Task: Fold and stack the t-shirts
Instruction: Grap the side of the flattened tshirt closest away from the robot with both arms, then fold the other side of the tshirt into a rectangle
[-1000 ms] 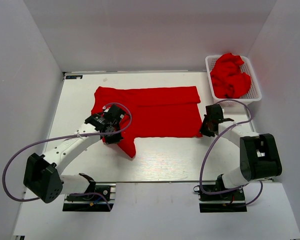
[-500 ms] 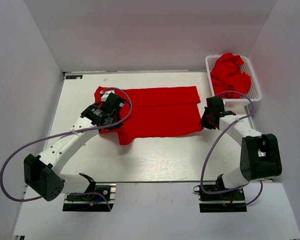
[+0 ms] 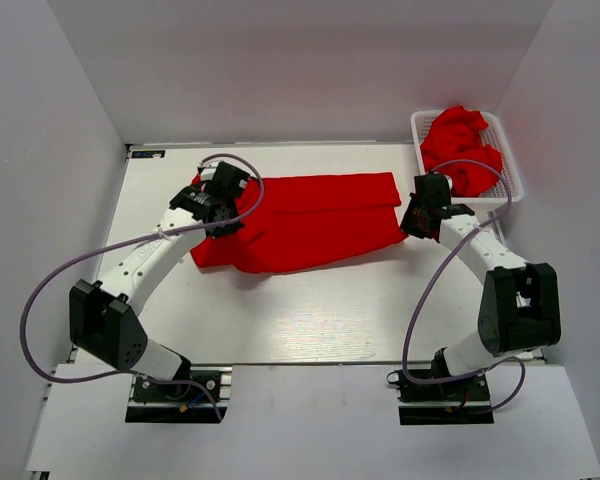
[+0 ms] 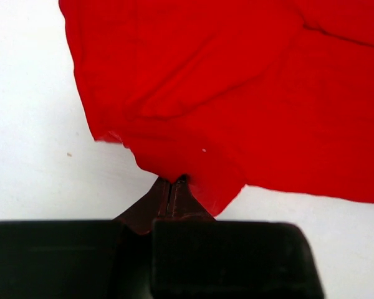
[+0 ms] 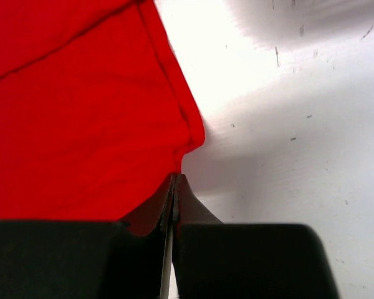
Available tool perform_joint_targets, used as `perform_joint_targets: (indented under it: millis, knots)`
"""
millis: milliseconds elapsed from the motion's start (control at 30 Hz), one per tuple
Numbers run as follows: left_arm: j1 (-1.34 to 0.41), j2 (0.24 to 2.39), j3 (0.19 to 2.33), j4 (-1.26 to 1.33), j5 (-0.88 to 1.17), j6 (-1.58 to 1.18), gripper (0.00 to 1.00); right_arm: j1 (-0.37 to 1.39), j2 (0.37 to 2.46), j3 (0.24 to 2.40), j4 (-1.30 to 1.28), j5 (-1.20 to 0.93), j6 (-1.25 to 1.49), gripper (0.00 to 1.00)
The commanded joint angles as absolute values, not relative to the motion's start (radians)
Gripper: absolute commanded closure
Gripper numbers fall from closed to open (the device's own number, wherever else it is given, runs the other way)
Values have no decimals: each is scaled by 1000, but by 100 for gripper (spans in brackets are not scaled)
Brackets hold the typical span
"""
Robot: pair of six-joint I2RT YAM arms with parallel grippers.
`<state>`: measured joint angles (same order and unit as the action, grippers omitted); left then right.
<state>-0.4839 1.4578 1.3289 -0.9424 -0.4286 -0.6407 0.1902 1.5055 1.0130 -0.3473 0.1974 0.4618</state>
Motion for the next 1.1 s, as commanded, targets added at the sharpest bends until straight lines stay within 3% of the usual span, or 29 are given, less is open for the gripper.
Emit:
perform_joint_targets:
  millis: [0, 1067]
  knots:
    - [-447, 1469, 1378, -885, -411, -592, 100, 190, 1528, 1081, -364, 235, 442, 100]
    - [-224, 1908, 1835, -828, -301, -425, 100, 186, 1888, 1526, -483, 321, 388, 100]
